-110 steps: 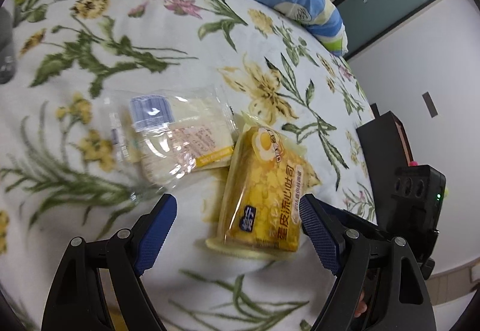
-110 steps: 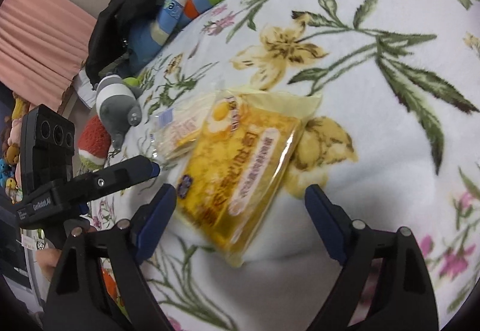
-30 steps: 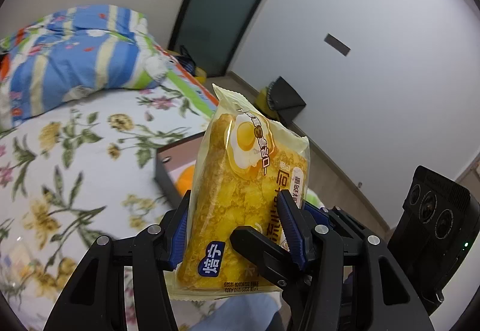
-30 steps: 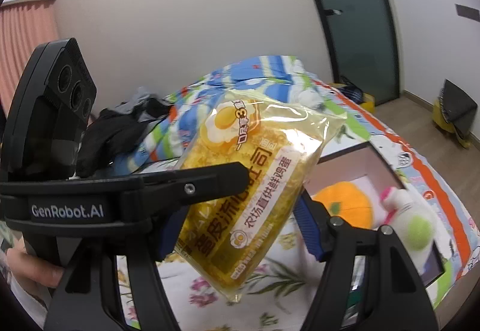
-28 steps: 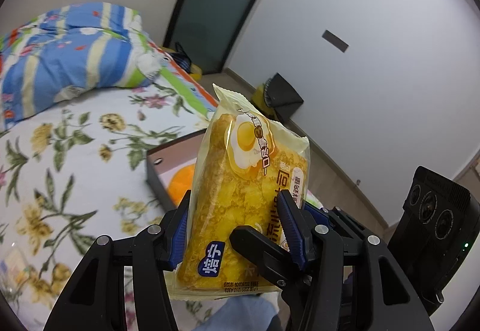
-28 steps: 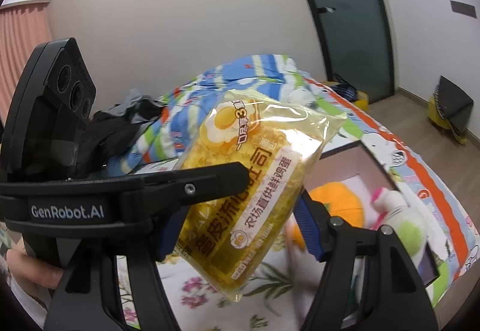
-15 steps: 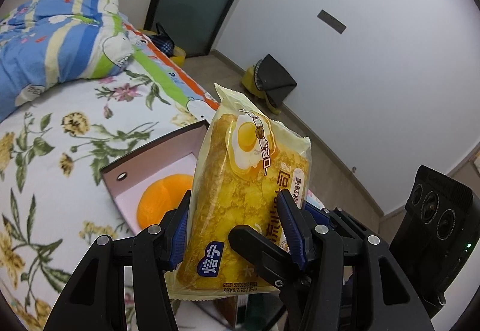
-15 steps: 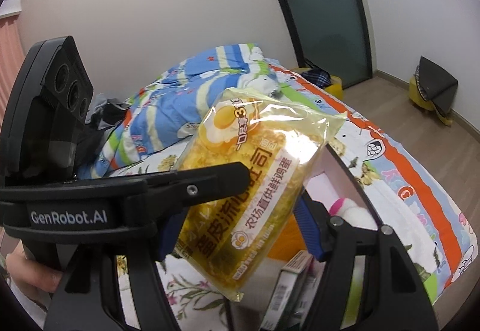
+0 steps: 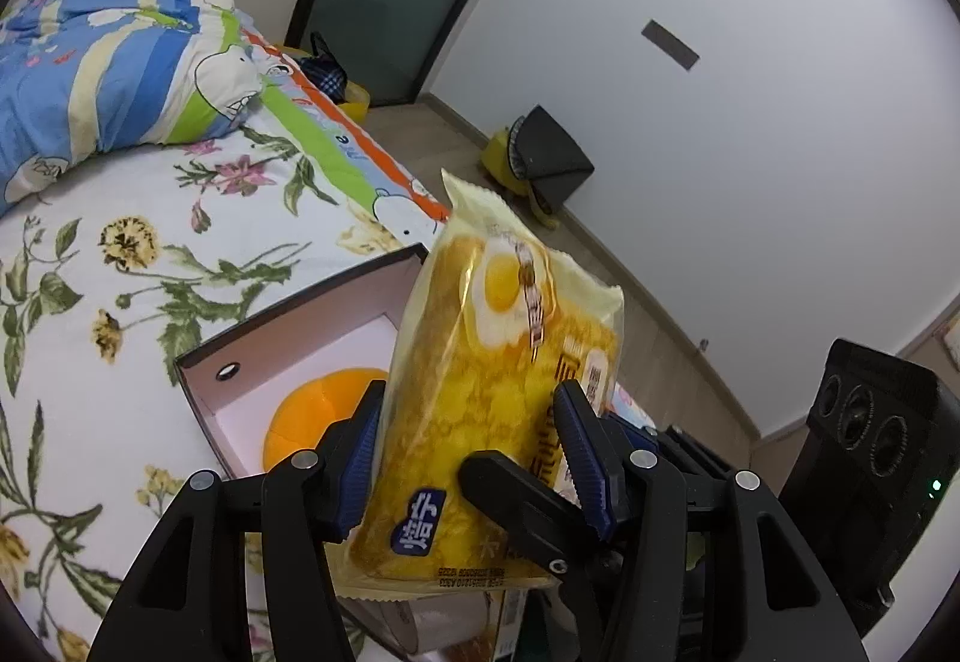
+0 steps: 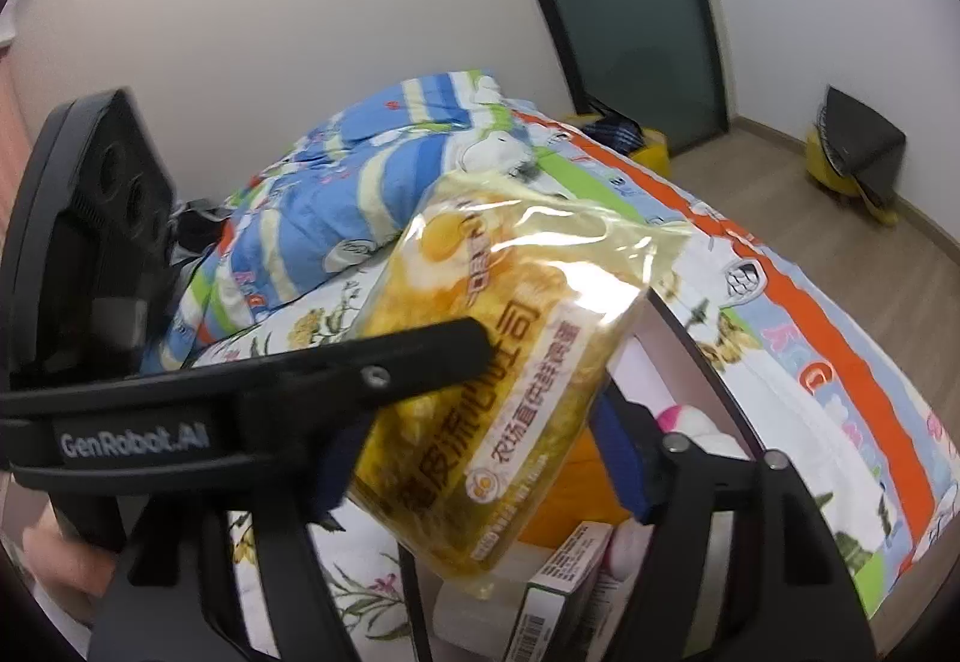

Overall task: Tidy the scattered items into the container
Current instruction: 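Carry the yellow bread packet with the left gripper into the box and release, then withdraw the left gripper and reach toward the clear bread packet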

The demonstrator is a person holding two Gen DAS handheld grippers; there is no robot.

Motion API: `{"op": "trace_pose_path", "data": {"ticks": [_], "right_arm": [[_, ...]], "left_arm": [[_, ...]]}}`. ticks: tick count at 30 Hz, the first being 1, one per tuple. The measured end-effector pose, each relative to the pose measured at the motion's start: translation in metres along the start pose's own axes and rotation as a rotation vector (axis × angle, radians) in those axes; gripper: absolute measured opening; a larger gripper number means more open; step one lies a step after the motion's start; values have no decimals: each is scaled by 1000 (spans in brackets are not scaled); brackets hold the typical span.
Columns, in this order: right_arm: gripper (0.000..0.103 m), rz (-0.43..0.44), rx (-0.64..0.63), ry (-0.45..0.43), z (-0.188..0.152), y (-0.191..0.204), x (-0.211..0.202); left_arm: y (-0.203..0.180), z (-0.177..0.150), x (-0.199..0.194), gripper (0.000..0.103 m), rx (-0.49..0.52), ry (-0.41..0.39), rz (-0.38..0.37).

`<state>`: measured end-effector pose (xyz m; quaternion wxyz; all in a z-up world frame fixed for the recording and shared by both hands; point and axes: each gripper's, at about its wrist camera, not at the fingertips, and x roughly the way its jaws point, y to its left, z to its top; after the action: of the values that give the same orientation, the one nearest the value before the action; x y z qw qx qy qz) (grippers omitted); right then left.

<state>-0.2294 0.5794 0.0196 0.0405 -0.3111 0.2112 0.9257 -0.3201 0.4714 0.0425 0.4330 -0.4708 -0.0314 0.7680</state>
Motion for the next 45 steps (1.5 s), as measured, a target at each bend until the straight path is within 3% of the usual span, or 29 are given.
{"op": "trace_pose_path", "data": {"ticks": [1,2,4,13,20,34,45], "right_arm": [[97,-19,14,3,0,-3,2],[97,-38,29,-4,0,-6,1],[97,-41,41,-16,0,-9,-1],[98,-19,44,-36,-2,3,-19],[98,3,8,-57,-5,34,-52],[100,82,-153,-120,-28,156,-128],[103,167,-308,-106,-78,283,-156]], "left_arm": [[2,1,0,70,-5,-9,33],[5,2,-2,81,-9,-25,72],[8,2,-9,82,-10,-70,117],[16,-3,-38,82,-25,-93,130],[14,-19,-95,82,-38,-149,142],[19,-73,-241,82,-77,-295,207],[76,-150,-374,82,-174,-424,293]]}}
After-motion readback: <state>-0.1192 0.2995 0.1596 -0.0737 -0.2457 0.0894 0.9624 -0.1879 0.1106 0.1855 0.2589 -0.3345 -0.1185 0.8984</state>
